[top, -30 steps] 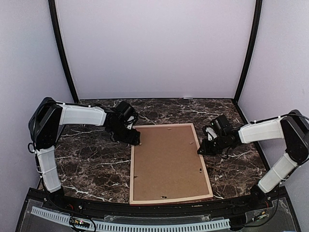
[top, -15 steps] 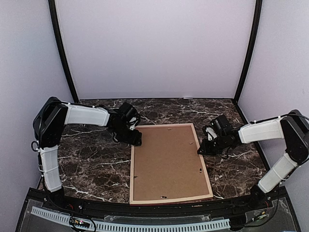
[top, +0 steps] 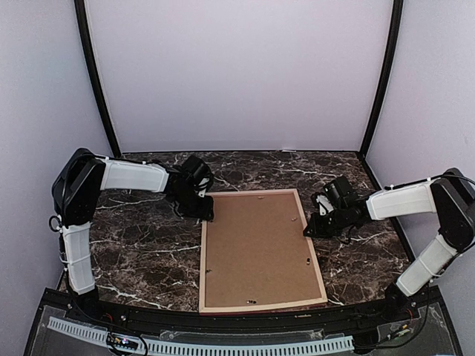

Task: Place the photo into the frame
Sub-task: Press the fastener onto the backboard.

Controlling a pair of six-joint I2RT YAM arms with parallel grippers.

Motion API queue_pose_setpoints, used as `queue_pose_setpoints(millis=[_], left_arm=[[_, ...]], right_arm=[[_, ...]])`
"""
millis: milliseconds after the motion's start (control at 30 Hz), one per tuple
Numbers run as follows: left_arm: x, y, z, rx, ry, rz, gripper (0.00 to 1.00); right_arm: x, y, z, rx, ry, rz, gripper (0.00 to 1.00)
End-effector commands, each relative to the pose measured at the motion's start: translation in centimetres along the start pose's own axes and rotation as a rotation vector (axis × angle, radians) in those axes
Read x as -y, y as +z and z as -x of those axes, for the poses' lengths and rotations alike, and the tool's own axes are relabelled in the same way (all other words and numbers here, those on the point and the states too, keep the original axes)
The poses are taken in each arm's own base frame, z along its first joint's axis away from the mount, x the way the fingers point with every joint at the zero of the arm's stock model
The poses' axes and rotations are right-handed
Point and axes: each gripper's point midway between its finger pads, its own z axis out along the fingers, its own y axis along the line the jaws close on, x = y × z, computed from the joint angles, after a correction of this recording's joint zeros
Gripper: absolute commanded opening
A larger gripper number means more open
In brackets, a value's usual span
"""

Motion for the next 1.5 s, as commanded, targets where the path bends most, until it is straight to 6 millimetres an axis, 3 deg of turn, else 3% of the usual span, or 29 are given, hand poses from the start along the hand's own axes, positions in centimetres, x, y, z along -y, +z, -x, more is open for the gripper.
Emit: queue_pose_setpoints(millis=[0,733,1000,1200,1367,1467], left_arm=[[0.4,1.3,-1.0,-0.04,-0.019,-0.018,0.39],[0.8,0.4,-4.6,-0.169,-0.009,-0.066,0.28],[1.2,-0.5,-4.1,-0.17,0.007,-0.081,0.25],[1.7,-1.6,-2.3,-0.119,0.018,-0.085,0.33],[2.0,-3.1,-0.6,-0.04,0.015,-0.086,0.47],[2.0,-3.7,-0.6,-0.019,0.009,-0.091,0.54]], right_arm=[[-0.4,0.8,-0.7,-0.02,-0.01,0.026,0.18],[-0.4,1.0,-0.3,-0.02,-0.015,0.02,0.18],[-0.3,1.2,-0.5,-0.023,-0.011,0.018,0.18],[-0.2,1.2,-0.7,-0.026,-0.011,0.016,0.18],[-0.2,1.1,-0.6,-0.024,-0.01,0.016,0.18],[-0.2,1.1,-0.6,-0.023,-0.01,0.017,0.18]])
